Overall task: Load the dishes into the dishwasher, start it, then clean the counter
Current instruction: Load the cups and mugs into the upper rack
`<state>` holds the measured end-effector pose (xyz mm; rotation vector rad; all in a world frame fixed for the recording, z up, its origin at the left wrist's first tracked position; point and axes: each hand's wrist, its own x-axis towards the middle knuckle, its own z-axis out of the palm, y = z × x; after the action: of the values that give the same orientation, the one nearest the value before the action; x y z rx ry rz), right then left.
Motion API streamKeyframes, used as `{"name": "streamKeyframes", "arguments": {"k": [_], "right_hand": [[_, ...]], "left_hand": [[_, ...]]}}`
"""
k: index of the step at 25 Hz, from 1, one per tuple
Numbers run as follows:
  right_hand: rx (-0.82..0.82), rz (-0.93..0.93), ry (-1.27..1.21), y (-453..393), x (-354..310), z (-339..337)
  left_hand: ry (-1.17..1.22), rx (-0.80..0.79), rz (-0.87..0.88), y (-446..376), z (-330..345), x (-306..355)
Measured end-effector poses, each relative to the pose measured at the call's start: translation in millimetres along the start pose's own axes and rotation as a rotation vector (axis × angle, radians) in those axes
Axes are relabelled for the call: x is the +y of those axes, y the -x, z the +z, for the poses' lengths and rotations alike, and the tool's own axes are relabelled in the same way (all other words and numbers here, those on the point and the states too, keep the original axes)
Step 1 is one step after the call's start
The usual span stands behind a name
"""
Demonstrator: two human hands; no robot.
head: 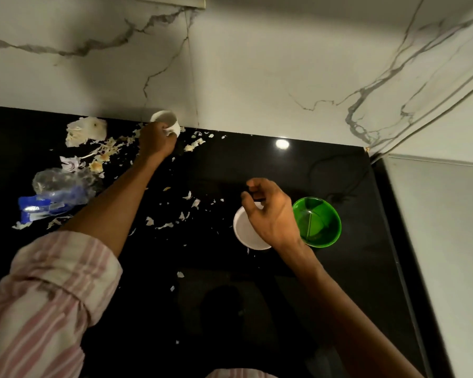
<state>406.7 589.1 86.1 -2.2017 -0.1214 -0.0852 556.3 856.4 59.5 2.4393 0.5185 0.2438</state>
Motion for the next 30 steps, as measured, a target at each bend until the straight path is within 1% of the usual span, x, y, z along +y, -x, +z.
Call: {"name": "streamKeyframes", "arguments": {"k": [2,5,8,10,13,16,20,22,24,26,30], "right_hand": [[0.017,0.032,-0.011,6,3,-5],[0.047,0.058,-0.018,16,5,-16],[0.073,0.076,-0.058,30,3,-26],[0.070,0.072,-0.090,41,-2,-33],[0.051,0.056,-0.134,58,-9,-47],[0.006,-0.001,-0.147,82,-13,-73],[-0.001,-0.101,-0.183,128,1,-116],[-0.019,-0.121,-0.191,152,16,-138],[-0.021,-0.107,-0.176,181,35,-162],[0.015,-0.083,-0.168,208,49,-178],[0.104,0.082,-0.246,256,74,-204]], "left_hand": [[-0.023,0.005,0.010,-5,4,-3],[0.046,0.044,0.008,8,0,-6],[0.165,0.072,0.023,50,-9,8],[0.215,0.075,0.073,88,-19,28],[0.314,0.001,0.128,150,-31,62],[0.447,-0.092,0.112,221,-38,95],[0.592,-0.253,0.031,308,-31,133],[0.620,-0.351,-0.020,345,-26,151],[0.602,-0.414,-0.016,383,-19,167],[0.621,-0.452,0.018,414,-11,175],[0.720,-0.486,-0.009,475,14,182]]}}
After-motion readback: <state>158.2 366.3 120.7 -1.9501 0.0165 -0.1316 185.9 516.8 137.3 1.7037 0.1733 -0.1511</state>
